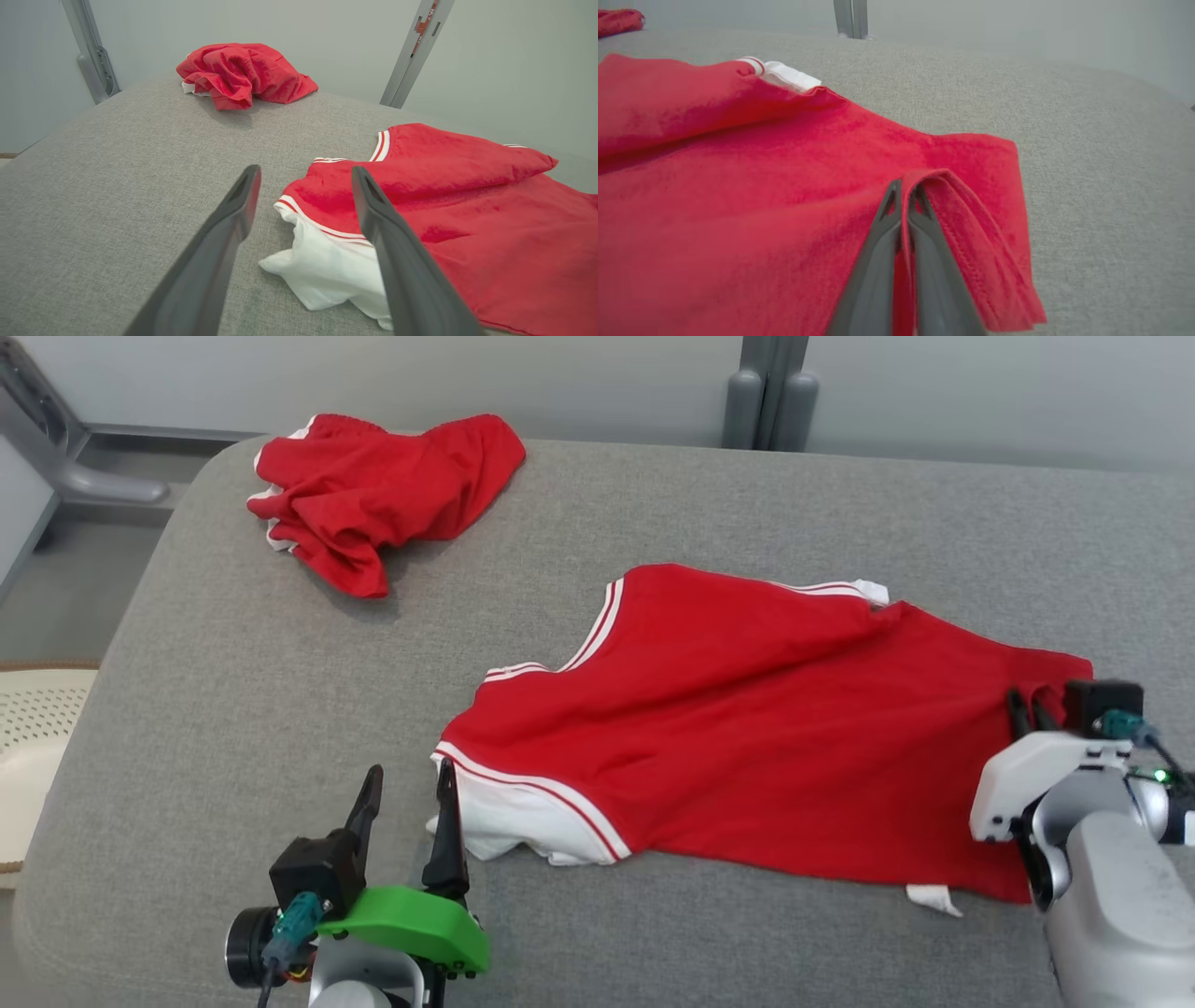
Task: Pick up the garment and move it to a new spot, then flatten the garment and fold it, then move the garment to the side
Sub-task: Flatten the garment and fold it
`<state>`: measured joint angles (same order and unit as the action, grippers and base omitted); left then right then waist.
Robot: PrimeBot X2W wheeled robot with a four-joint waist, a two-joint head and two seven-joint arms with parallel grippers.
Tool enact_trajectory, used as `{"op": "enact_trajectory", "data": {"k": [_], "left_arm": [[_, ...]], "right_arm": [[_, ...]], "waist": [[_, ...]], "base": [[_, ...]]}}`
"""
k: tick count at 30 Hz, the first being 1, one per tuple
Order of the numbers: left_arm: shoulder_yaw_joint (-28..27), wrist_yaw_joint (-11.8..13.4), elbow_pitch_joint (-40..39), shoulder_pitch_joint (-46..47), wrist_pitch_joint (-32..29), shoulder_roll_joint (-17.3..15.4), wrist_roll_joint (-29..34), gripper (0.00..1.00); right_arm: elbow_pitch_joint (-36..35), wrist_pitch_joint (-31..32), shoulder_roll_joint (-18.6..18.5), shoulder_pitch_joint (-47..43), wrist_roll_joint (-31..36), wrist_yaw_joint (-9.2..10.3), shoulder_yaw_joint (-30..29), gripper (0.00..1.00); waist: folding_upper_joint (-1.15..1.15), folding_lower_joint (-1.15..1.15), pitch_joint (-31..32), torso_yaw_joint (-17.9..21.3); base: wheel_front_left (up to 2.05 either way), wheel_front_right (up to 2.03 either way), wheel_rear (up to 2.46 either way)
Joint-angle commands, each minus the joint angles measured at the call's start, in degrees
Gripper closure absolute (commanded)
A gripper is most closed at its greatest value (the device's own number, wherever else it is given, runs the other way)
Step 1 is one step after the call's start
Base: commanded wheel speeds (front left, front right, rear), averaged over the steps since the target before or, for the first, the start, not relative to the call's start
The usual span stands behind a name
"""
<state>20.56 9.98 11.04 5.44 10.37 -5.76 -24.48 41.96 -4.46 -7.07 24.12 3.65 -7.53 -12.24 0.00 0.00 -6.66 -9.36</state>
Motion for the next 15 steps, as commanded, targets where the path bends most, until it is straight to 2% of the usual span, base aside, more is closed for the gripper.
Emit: {"op": "enact_trajectory", "data": {"k": [1, 10, 15], "left_arm": [[-0.3, 0.1, -0.3, 0.9, 0.5, -0.2, -0.1, 0.0], [0.1, -0.7, 0.2, 3.5, 1.8, 0.5, -0.7, 0.0], [0.7, -1.0, 1.3, 4.6, 2.4, 0.9, -1.1, 0.0]], "right_arm": [[0.4, 0.2, -0.7, 2.3, -0.4, 0.08, -0.1, 1.0], [6.0, 4.5, -6.7, 14.1, 2.0, 0.09, -2.0, 1.0], [9.8, 3.8, -8.4, 17.9, 3.3, 0.09, -1.9, 1.0]], "waist": [[0.0, 0.0, -1.6, -1.4], [0.0, 0.0, -5.8, -3.7], [0.0, 0.0, -7.0, -4.4]], "base": [[0.0, 0.0, 0.0], [0.0, 0.0, 0.0], [0.0, 0.0, 0.0]]}}
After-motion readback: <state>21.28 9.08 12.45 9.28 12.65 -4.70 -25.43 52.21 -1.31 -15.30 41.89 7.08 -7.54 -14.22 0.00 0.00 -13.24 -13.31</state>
